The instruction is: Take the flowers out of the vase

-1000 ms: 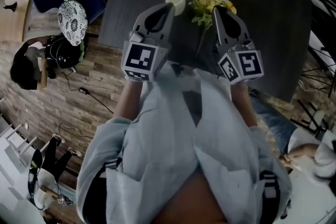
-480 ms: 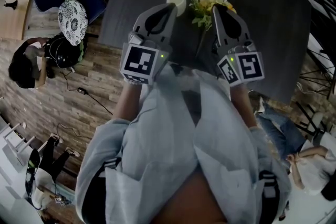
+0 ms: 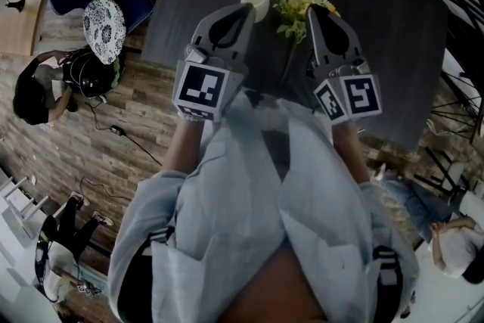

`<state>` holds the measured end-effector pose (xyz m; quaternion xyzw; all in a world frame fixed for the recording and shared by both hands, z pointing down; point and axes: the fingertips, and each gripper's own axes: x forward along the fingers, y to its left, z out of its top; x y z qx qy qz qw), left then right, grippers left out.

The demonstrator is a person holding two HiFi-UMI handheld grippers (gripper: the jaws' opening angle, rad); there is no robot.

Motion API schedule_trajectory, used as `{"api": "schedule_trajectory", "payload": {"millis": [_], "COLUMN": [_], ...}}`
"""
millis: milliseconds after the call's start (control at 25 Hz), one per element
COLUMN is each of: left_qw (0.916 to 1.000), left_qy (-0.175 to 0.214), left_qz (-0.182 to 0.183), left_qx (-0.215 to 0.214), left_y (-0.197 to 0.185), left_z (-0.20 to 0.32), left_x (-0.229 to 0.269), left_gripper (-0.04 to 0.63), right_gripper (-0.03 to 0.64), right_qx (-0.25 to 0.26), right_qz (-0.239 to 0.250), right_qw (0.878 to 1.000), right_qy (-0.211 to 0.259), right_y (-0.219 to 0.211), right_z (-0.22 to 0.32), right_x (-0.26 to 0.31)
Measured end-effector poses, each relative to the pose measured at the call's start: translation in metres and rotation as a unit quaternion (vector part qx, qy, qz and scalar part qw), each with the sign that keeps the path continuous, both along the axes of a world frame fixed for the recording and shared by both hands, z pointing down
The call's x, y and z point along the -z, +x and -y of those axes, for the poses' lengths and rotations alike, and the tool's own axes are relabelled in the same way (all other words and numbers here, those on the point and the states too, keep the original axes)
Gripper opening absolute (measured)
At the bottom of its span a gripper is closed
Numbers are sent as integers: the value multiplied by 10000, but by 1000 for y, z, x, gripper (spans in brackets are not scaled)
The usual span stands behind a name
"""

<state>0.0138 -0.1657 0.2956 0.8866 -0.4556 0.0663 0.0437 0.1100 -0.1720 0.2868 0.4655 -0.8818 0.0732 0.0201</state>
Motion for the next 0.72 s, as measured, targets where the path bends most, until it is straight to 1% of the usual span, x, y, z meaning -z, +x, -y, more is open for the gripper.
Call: {"api": "schedule_trajectory", "payload": {"millis": [720], "left_qw": [10000], "left_qy": [-30], "left_qz": [-24], "left_qx": [27], "left_y": [-1], "left_z": [-9], "left_x": [3], "left_gripper": [5], "right_gripper": [-3], "right_qx": [46], "right_qz": [-114], "right_qw": [9999], "right_qy": [21], "right_y": [-3], "right_z": [-9], "right_x": [0]}}
